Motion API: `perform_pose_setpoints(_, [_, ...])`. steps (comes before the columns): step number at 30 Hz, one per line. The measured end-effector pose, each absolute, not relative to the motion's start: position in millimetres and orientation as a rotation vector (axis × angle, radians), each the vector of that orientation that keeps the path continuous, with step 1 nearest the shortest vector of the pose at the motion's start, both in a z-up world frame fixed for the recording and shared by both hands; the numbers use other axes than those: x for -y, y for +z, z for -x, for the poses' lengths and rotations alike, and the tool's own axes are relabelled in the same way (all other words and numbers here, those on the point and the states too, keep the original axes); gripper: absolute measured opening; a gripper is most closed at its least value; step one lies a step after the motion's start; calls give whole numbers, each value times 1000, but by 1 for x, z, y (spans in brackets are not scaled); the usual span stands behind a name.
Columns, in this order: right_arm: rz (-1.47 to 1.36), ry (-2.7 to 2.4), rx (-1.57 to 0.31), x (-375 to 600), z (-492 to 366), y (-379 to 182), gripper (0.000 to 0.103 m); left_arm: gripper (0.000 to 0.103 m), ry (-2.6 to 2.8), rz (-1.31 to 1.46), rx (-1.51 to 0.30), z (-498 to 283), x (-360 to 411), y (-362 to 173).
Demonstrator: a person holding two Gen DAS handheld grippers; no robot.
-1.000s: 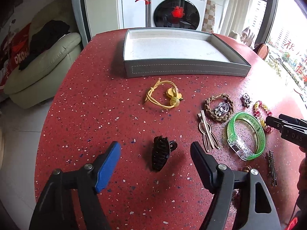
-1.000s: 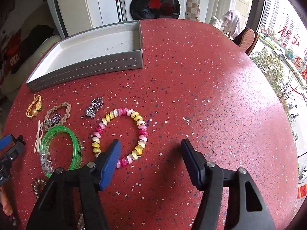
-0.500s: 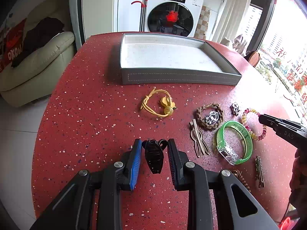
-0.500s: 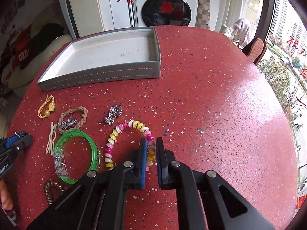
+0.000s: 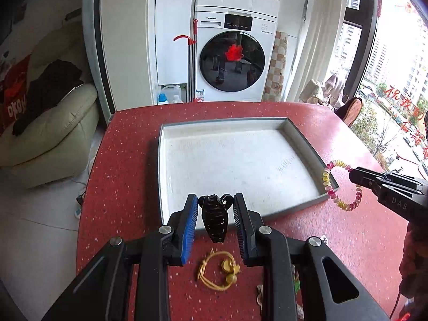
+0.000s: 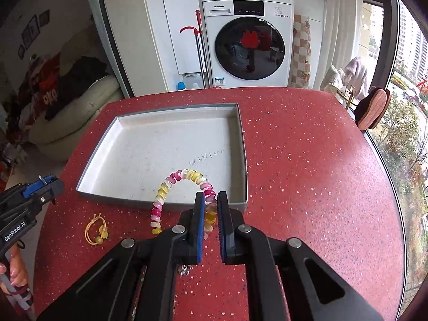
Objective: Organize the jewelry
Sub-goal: 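Carry both items into the white tray and open both grippers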
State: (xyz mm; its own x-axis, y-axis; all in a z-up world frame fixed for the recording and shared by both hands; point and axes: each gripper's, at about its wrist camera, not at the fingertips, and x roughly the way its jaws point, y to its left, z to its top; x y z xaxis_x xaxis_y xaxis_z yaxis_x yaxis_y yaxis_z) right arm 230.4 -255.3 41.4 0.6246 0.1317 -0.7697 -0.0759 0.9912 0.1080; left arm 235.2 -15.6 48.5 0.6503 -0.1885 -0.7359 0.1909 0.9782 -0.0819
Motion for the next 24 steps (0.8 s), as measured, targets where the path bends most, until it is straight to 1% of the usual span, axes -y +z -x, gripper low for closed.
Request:
perform_pose_setpoints(4, [-60,121,-895,247,-269,35,10,46,-194,0,-851,-280,24,39])
perform_pose_setpoints(10, [-112,103,-942,246,-316,10,10,46,-165,15,-914,-327,34,7])
perform_pose_setpoints(16, [-129,77,-987,247,-335,-20,10,46,-143,-15,-981,-344,43,-30])
perform_pose_setpoints(20, [-129,58,-1020,248,-338,-39,10,46,-116,-60,-1001,-345,50,-44])
perform_pose_setpoints(23, [-115,53,-1014,248,-335,-43,10,47,-99,-79,-987,-345,51,-46])
perform_pose_setpoints(24, [-103,54,-1011,247,-334,-43,10,52,-92,-89,-981,-344,52,-45])
